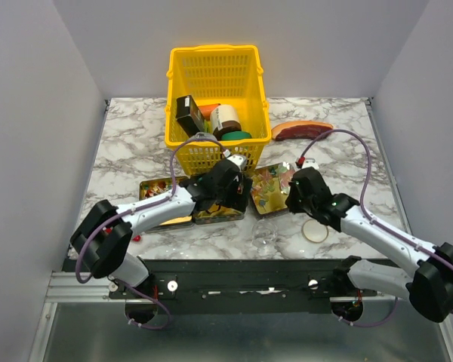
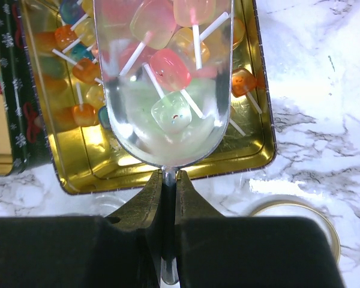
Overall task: Pack the candies
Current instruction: Scoop the fake candies from the storage box, then place the fake candies in the packing bottle.
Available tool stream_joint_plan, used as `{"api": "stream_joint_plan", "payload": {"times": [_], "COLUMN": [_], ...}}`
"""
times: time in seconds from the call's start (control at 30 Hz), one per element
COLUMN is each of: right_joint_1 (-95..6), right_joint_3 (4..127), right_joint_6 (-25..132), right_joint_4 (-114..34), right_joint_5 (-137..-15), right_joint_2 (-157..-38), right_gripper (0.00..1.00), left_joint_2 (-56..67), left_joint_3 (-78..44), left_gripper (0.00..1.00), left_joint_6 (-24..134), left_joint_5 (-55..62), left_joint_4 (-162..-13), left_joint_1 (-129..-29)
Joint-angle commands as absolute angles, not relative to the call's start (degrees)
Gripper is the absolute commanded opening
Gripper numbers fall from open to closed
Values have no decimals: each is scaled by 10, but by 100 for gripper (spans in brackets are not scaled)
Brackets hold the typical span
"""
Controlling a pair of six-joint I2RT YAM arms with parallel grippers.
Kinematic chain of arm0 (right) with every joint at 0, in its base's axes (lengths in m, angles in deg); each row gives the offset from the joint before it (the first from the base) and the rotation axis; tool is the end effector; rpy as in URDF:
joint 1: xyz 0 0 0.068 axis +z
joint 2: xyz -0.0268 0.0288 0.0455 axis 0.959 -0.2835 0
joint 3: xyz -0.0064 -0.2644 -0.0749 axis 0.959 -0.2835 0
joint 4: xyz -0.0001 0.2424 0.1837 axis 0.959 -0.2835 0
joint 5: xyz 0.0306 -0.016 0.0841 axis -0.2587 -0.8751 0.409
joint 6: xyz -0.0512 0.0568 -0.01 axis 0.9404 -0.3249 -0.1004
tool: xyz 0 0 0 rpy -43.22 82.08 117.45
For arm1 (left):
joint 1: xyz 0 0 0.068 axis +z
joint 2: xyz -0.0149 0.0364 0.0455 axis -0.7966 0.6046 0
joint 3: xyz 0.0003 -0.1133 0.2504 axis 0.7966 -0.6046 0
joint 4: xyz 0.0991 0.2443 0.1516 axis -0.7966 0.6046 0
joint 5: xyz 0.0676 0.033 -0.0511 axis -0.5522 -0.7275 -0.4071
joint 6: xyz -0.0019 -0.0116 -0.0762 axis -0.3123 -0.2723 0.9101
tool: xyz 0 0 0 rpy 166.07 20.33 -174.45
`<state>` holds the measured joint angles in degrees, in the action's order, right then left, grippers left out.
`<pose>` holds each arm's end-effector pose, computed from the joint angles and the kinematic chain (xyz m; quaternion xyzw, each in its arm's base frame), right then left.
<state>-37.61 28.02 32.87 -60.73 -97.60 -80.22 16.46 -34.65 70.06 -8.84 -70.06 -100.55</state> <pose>0.2394 0.1539 0.1805 -0.0243 0.9245 0.0948 0.3683 0.2572 -0.2763 0.1742 0.1601 0.9161 -0.1946 0.3118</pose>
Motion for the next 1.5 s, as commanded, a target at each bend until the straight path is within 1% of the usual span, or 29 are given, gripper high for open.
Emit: {"api": "stream_joint_plan", "payload": {"times": [0.0,0.2,0.33,0.47,0.77,0.87,1.0,1.23,1.47], "right_joint_1": [-366,-329,-288,-220,-83,-59,-42,-42,-43], "right_joint_3": [316,363,410,454,484,490,500,504,499], "right_joint_6": [337,329,296,253,165,151,145,142,142], "right_joint_4": [-674,-780,-858,-943,-1055,-1078,-1103,-1134,-1135], "right_joint_5": [-985,-985,-983,-981,-954,-923,-897,-822,-805], "right_joint_2": [-751,-708,-710,-715,-713,-716,-731,-765,-787], "right_gripper": [1,1,1,1,1,1,1,1,1], "left_joint_2": [113,73,61,45,41,43,48,50,56], "left_joint_3": [-370,-376,-368,-368,-381,-382,-379,-376,-374], "left_gripper": [99,99,99,99,99,99,99,99,99], "left_joint_6": [677,665,655,645,647,650,652,654,658], "left_joint_5": [-100,-140,-158,-168,-163,-159,-159,-154,-139], "left_joint_4": [-728,-723,-707,-704,-709,-711,-710,-712,-717], "left_joint_1": [-1004,-1003,-997,-984,-934,-929,-928,-923,-918]}}
